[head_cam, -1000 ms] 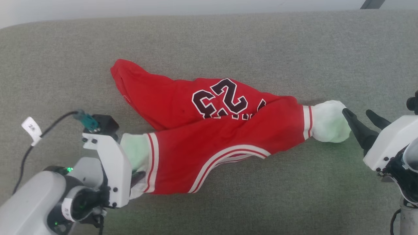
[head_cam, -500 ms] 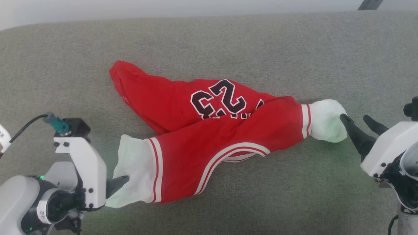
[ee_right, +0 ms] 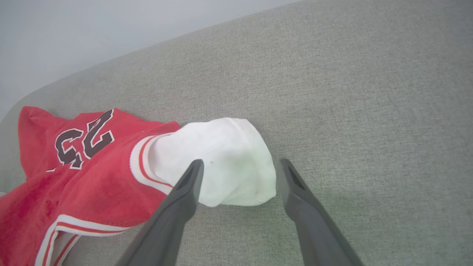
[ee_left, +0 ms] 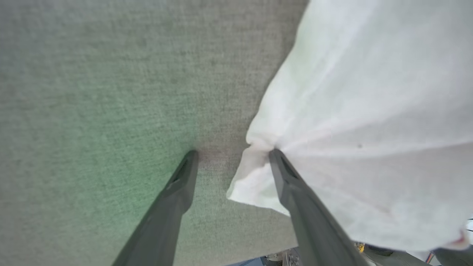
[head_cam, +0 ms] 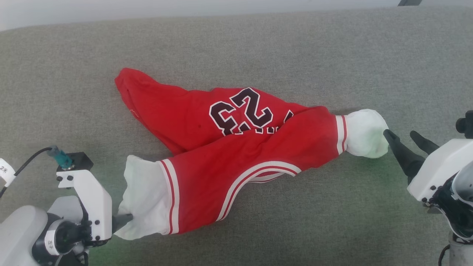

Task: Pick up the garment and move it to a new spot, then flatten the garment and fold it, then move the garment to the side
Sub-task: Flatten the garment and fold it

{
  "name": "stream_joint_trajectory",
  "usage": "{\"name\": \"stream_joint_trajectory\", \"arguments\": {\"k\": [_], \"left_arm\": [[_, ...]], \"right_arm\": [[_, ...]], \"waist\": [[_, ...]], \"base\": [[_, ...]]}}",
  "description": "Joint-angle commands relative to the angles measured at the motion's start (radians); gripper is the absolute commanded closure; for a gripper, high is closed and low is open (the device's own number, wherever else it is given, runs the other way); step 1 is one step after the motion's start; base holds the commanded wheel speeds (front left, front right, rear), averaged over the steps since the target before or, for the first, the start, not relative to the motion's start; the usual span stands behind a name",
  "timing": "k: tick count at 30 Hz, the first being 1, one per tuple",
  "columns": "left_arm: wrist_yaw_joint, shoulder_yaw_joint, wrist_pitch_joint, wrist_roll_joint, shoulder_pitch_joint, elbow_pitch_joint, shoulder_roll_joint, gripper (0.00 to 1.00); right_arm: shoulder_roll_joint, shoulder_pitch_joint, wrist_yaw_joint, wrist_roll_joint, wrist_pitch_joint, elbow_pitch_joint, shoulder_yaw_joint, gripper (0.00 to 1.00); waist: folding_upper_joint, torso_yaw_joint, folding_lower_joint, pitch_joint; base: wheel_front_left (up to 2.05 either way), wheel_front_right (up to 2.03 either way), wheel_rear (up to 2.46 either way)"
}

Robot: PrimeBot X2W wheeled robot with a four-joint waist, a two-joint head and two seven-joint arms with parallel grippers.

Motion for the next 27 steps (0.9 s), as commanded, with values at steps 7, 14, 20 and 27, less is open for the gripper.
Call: {"name": "stream_joint_trajectory", "arguments": {"k": [7, 14, 20, 27], "left_arm": [[-0.052, -0.044, -0.043, 0.029, -0.016, 0.152, -0.060, 1.00], [-0.092, -0.014, -0.132, 0.089, -0.112, 0.220, -0.041, 1.00], [-0.139, 0.009, -0.194, 0.133, -0.193, 0.227, -0.004, 1.00], [-0.150, 0.010, -0.196, 0.135, -0.226, 0.270, 0.003, 1.00]], "right_arm": [[-0.001, -0.002, -0.001, -0.002, 0.000, -0.007, -0.001, 0.00], [0.002, -0.001, -0.001, -0.005, 0.002, -0.016, -0.002, 0.00], [0.006, 0.005, -0.001, -0.007, 0.006, -0.023, -0.007, 0.00], [0.013, 0.018, -0.001, -0.003, 0.002, -0.019, -0.019, 0.00]], "waist": [[-0.0001, 0.000, 0.0000, 0.007], [-0.0001, 0.005, 0.0000, 0.003], [-0.0001, 0.009, 0.0000, 0.000], [-0.0001, 0.002, 0.0000, -0.001]], "base": [[0.00, 0.00, 0.00], [0.00, 0.00, 0.00], [0.00, 0.00, 0.00], [0.00, 0.00, 0.00]]}}
